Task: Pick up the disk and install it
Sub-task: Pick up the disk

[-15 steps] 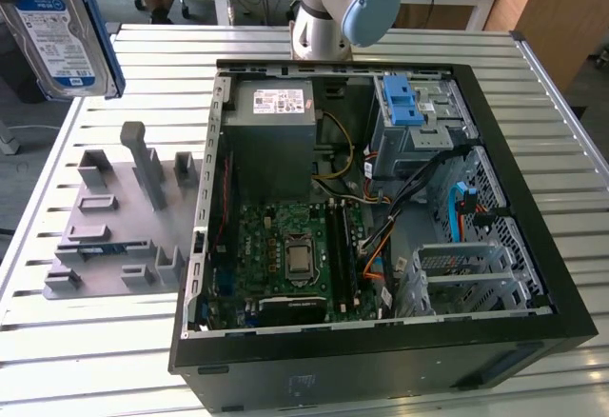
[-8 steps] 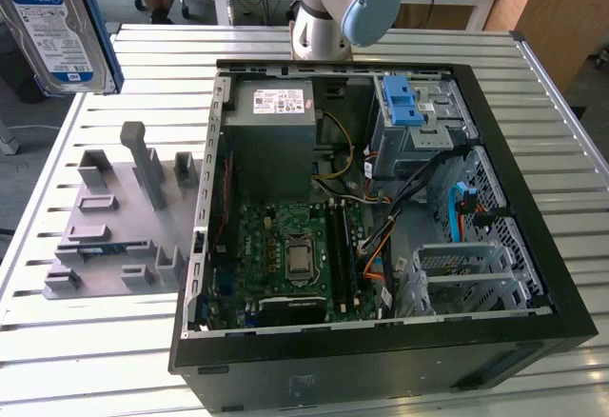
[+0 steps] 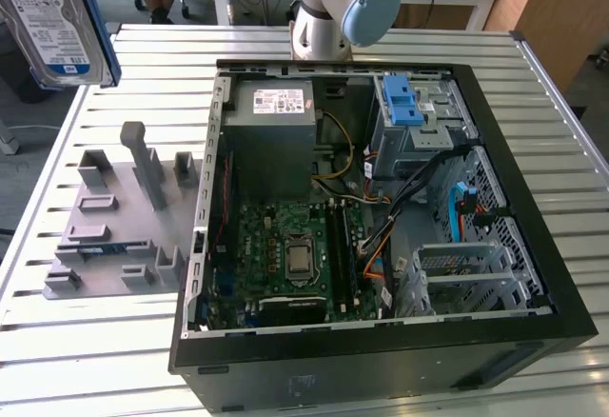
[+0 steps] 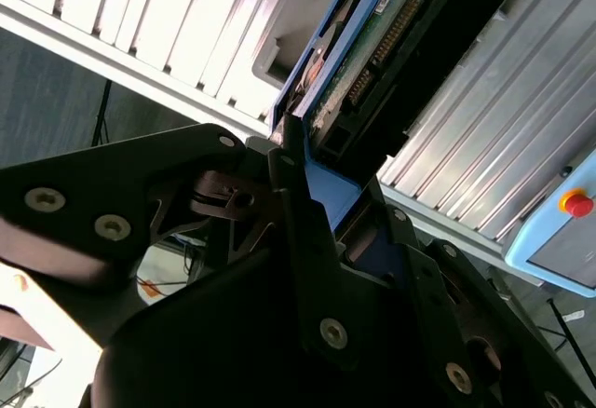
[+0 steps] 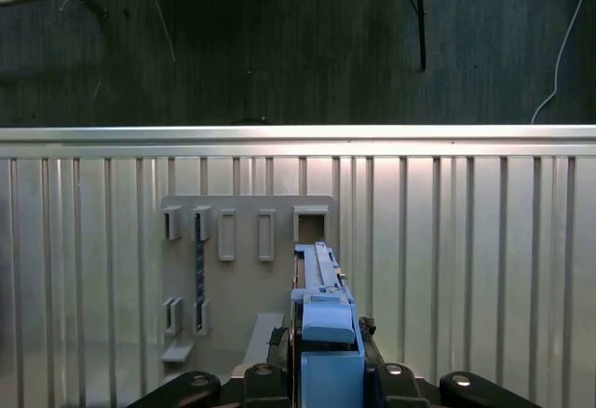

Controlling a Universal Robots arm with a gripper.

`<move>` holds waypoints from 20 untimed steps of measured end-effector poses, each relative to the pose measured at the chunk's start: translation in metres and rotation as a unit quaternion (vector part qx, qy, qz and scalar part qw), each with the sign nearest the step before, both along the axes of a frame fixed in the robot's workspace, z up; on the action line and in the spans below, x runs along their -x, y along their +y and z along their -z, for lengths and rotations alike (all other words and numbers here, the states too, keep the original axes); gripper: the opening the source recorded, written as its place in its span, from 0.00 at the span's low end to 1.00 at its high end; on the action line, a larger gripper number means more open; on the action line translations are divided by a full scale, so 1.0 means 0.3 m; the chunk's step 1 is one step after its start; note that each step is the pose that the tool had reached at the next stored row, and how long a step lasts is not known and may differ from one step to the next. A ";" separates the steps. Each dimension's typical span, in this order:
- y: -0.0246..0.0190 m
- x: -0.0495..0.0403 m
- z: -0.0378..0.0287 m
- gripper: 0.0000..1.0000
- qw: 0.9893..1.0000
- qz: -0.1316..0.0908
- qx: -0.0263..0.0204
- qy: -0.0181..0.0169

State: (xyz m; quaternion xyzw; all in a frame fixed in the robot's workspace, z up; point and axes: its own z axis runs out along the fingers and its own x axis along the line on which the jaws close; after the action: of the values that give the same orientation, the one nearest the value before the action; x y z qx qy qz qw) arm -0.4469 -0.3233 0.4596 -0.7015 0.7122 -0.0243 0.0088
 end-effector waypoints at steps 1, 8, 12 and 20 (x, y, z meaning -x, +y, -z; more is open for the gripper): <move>0.000 0.000 -0.003 0.36 1.000 0.000 0.000 0.000; 0.000 0.000 -0.027 0.36 1.000 0.000 0.000 0.000; 0.000 0.000 -0.042 0.36 1.000 0.000 0.000 0.000; 0.000 0.000 -0.069 0.36 1.000 0.000 0.000 0.000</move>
State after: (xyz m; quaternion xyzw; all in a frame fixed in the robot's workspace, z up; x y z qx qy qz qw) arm -0.4469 -0.3233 0.4803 -0.7015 0.7122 -0.0243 0.0088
